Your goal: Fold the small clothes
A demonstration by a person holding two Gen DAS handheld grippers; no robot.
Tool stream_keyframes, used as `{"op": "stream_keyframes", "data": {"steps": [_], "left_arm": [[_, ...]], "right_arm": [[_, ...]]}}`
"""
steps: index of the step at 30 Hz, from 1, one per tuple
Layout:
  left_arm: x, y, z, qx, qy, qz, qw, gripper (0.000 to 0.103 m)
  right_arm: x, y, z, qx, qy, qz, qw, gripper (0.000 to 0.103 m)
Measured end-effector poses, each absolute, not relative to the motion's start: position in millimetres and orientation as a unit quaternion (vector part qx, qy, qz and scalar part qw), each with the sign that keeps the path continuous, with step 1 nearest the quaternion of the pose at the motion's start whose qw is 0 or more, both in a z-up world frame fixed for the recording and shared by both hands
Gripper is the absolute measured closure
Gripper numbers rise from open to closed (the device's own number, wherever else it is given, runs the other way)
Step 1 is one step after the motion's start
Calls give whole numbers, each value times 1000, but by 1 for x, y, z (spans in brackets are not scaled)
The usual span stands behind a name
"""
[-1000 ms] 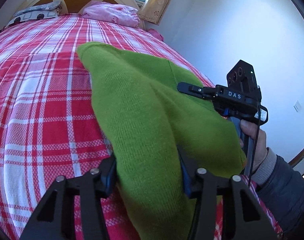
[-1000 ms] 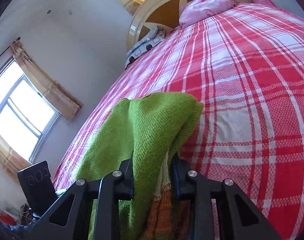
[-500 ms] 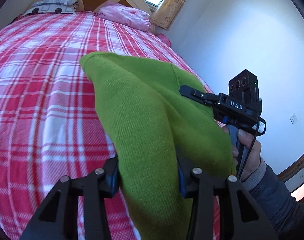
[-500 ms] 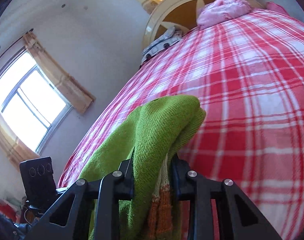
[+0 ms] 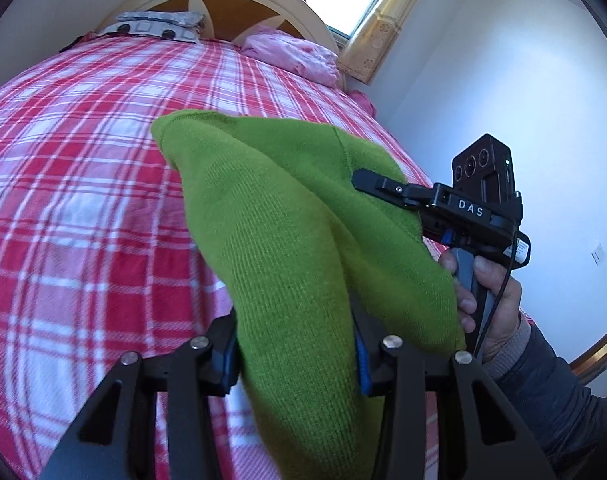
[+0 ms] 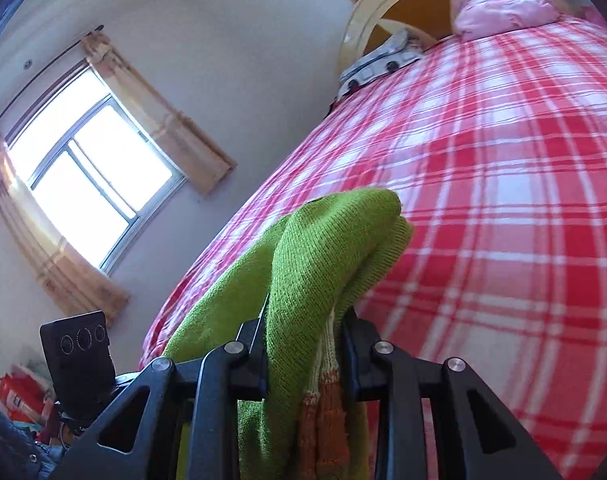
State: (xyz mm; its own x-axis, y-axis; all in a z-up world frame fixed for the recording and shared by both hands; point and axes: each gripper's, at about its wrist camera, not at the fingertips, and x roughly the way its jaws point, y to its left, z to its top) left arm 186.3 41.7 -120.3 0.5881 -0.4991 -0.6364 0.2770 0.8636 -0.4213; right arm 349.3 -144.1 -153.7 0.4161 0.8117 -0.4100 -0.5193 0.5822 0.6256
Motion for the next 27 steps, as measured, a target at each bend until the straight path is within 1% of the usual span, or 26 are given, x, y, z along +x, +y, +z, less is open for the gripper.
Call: {"op": "stream_keyframes", "data": {"steps": [12, 27], "left_arm": [[142, 108, -118, -150, 386, -153, 897, 58], [106, 151, -115, -127, 390, -111, 905, 58]], "right_arm": [[333, -46, -152, 203, 362, 465, 782, 75], [318, 33, -153, 191, 376, 499, 757, 75]]}}
